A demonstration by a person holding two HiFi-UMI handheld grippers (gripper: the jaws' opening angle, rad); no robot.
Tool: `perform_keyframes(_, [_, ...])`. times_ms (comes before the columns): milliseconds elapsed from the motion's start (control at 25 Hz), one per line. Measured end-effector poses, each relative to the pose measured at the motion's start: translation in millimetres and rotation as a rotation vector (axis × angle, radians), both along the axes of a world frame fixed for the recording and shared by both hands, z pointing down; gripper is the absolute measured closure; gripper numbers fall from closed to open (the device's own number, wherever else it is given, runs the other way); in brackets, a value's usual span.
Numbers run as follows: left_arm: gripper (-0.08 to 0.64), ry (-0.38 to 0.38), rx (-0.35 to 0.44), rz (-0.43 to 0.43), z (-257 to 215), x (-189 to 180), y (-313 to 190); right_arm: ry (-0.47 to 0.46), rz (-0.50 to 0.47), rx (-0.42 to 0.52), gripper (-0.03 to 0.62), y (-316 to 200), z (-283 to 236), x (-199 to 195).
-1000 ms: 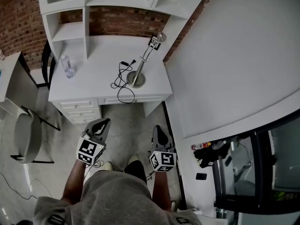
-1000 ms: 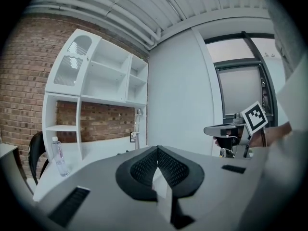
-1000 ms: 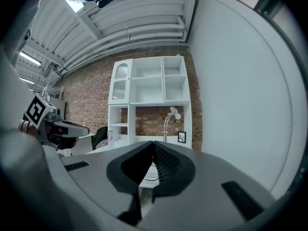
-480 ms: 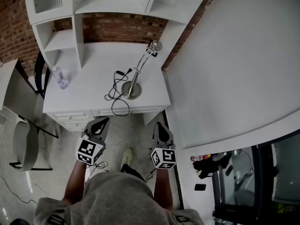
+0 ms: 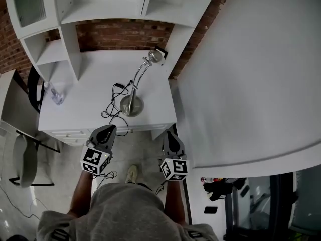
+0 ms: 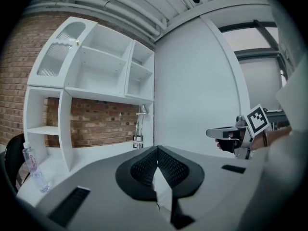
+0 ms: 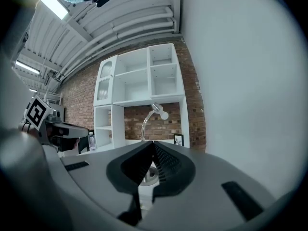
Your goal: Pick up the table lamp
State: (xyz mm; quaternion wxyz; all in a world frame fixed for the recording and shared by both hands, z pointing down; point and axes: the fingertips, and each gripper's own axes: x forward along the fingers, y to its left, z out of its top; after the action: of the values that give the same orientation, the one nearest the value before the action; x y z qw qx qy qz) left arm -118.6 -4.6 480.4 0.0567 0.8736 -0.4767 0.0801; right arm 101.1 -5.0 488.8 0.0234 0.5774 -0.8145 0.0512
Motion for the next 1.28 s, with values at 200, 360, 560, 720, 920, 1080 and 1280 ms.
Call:
perform_keyframes(200, [0.555, -0.014, 0.000, -0.039, 5.3, 14.7, -30.8, -0.005, -0.032, 0.006, 0.570, -30.0, 6.0, 17.8])
perform_keyframes(360, [0.555, -0.014, 0.006, -0.053, 4.8, 27.6, -47.8, -0.010, -0.055, 0.012, 0.570, -50.1, 7.6, 29.3])
perform_keyframes(560, [0.555, -0.022, 0.013, -0.065, 6.4, 40.1, -68.3, -0.016, -0.069, 0.010, 0.569, -69.6, 11.1, 40.0])
perform_keyframes(720, [0.555, -0.022, 0.009, -0.065, 7.0, 50.6, -80.4, -0.014, -0.067, -0.006, 0.569, -82.2, 17.2, 50.9])
perform_keyframes(920, [0.555, -0.033, 0.002, -0.053, 12.8, 54.2, -99.1, -0.021, -0.047, -0.013, 0.569, -95.5, 19.8, 57.6])
perform_keyframes(1080, [0.555, -0.041, -0.012, -0.033, 17.5, 56.4, -117.7, -0.021, -0.031, -0.027, 0.569, -108.0, 25.3, 61.5])
perform_keyframes(1280, [0.555, -0.040, -0.023, -0.015, 24.2, 53.6, -144.4, -0.013, -0.018, -0.037, 0.570, -130.7, 31.1, 58.8])
